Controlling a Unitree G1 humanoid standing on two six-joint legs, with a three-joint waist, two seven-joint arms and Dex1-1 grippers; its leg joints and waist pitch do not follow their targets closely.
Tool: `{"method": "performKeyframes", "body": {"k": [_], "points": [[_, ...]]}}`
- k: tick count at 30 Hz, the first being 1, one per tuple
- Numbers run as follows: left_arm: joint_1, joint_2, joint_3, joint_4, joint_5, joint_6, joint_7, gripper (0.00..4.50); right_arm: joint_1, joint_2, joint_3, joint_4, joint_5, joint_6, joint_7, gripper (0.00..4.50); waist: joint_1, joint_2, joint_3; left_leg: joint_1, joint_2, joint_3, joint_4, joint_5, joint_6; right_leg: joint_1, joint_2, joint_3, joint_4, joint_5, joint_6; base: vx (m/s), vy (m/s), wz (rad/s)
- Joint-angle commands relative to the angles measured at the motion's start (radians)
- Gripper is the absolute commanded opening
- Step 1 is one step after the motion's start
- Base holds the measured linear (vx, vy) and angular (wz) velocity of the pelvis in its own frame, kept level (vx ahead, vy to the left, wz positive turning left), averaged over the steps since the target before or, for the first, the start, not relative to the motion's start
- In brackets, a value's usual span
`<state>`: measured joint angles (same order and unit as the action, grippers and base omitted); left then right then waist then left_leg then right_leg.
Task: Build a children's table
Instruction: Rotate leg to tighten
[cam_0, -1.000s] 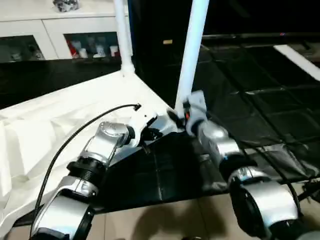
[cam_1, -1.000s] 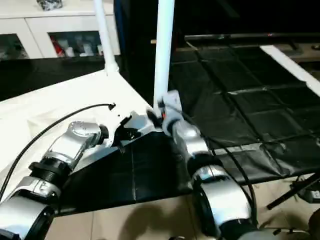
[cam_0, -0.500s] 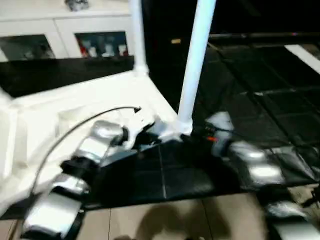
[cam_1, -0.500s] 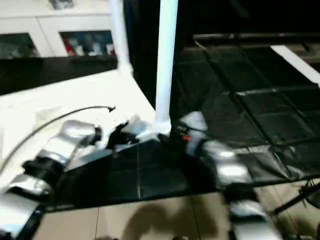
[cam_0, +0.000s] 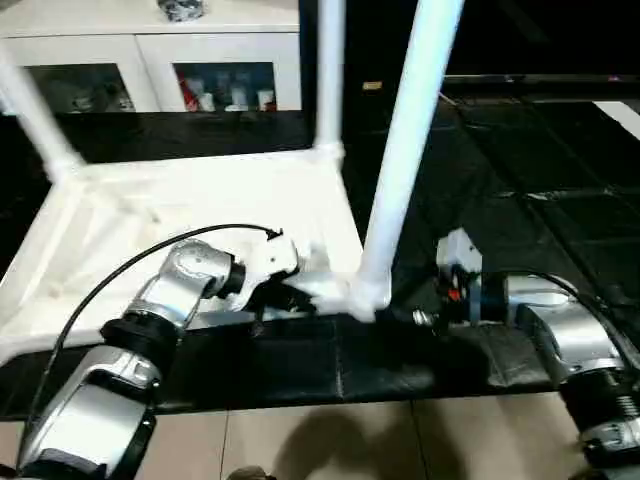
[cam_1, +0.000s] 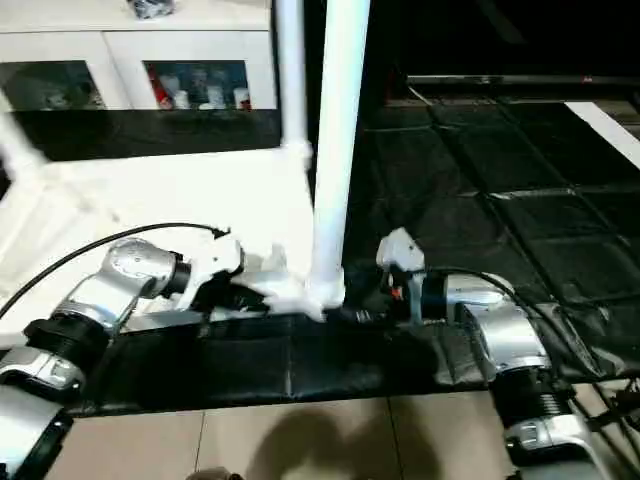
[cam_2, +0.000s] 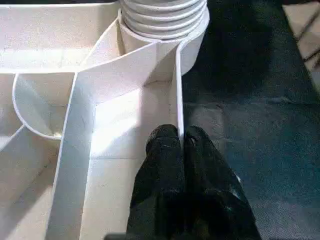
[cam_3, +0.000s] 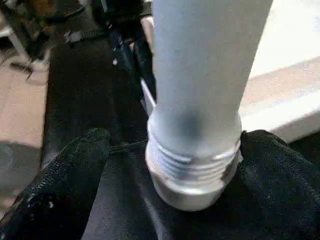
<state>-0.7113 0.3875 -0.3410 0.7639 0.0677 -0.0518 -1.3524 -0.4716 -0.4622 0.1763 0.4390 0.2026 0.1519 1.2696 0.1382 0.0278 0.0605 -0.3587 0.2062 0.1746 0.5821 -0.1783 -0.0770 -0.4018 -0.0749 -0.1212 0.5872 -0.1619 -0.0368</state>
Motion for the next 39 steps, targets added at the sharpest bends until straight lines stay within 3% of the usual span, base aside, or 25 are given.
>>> {"method": "performKeyframes", "body": {"k": [1,6,7,9,11,12,16,20,25,31,35,39], "points": [[0.009,-0.002,-0.059,-0.036,0.023,-0.031,-0.067,0.00,-0.025,0.002,0.032,-0.006,-0.012,0.009,0.039,4.46,-0.002,-0.001,-0.081,0.009,0.034,-0.005,-0.055,-0.164,0.078,0.059,-0.079,0.060,-0.069,-0.262,-0.165,0.000,0.000,0.00],[0.011,0.002,-0.071,-0.043,0.030,-0.048,-0.082,0.00,-0.052,0.011,0.053,0.037,-0.031,-0.014,0.056,4.46,0.004,-0.007,-0.082,0.008,0.036,-0.005,-0.053,-0.156,0.074,0.057,-0.079,0.061,-0.061,-0.235,-0.178,0.000,0.000,0.00],[0.011,0.005,-0.074,-0.042,0.033,-0.055,-0.085,0.00,-0.058,0.013,0.057,0.044,-0.032,-0.018,0.060,4.46,0.005,-0.004,-0.082,0.009,0.037,-0.006,-0.053,-0.159,0.073,0.056,-0.080,0.062,-0.060,-0.236,-0.180,0.000,0.000,0.00],[0.012,0.007,-0.075,-0.039,0.035,-0.063,-0.094,0.00,-0.070,0.017,0.066,0.058,-0.032,-0.022,0.073,4.09,0.003,-0.004,-0.081,0.006,0.035,-0.006,-0.052,-0.171,0.068,0.058,-0.081,0.061,-0.063,-0.259,-0.172,0.000,0.000,0.00],[0.011,0.007,-0.076,-0.038,0.034,-0.066,-0.098,0.00,-0.075,0.019,0.066,0.065,-0.029,-0.022,0.081,4.06,0.002,-0.004,-0.081,0.005,0.034,-0.006,-0.052,-0.174,0.066,0.058,-0.081,0.061,-0.064,-0.270,-0.166,0.000,0.000,0.00],[0.011,0.008,-0.077,-0.038,0.035,-0.067,-0.099,0.00,-0.076,0.019,0.066,0.067,-0.029,-0.022,0.083,3.98,0.001,-0.012,-0.081,0.004,0.034,-0.005,-0.052,-0.174,0.067,0.058,-0.080,0.061,-0.065,-0.276,-0.163,0.000,0.000,0.00],[0.013,0.013,-0.081,-0.041,0.035,-0.069,-0.103,0.00,-0.083,0.023,0.067,0.080,-0.025,-0.021,0.097,3.63,0.003,-0.006,-0.081,0.004,0.034,-0.006,-0.051,-0.167,0.068,0.058,-0.081,0.060,-0.063,-0.285,-0.159,0.000,0.000,0.00],[0.018,0.017,-0.080,-0.045,0.034,-0.069,-0.104,0.00,-0.082,0.028,0.069,0.089,-0.020,-0.018,0.107,3.29,0.003,-0.007,-0.083,0.002,0.034,-0.007,-0.049,-0.150,0.073,0.058,-0.080,0.061,-0.058,-0.246,-0.170,0.000,0.000,0.00],[0.021,0.017,-0.077,-0.047,0.033,-0.063,-0.107,0.00,-0.076,0.031,0.071,0.093,-0.015,-0.017,0.113,2.88,0.003,-0.006,-0.083,0.003,0.034,-0.007,-0.050,-0.157,0.071,0.058,-0.080,0.060,-0.060,-0.260,-0.167,0.000,0.000,0.00],[0.018,0.009,-0.069,-0.043,0.021,-0.045,-0.104,0.00,-0.066,0.051,0.053,0.089,0.008,0.012,0.102,2.77,0.002,-0.007,-0.084,0.001,0.034,-0.007,-0.049,-0.148,0.073,0.059,-0.080,0.060,-0.058,-0.249,-0.169,0.000,0.000,0.00],[-0.007,-0.038,-0.020,-0.036,-0.011,0.067,-0.017,0.00,-0.033,0.107,0.025,0.064,0.003,0.051,-0.043,2.75,-0.001,-0.011,-0.080,0.003,0.034,-0.005,-0.050,-0.153,0.067,0.058,-0.080,0.060,-0.061,-0.277,-0.163,0.000,0.000,0.00],[-0.039,-0.098,0.038,-0.008,-0.029,0.141,0.126,0.00,-0.028,0.180,0.003,0.070,-0.043,0.090,-0.261,2.75,-0.016,-0.010,-0.071,0.010,0.027,-0.008,-0.056,-0.215,0.026,0.055,-0.081,0.056,-0.079,-0.413,-0.123,0.000,0.000,0.00]]}}
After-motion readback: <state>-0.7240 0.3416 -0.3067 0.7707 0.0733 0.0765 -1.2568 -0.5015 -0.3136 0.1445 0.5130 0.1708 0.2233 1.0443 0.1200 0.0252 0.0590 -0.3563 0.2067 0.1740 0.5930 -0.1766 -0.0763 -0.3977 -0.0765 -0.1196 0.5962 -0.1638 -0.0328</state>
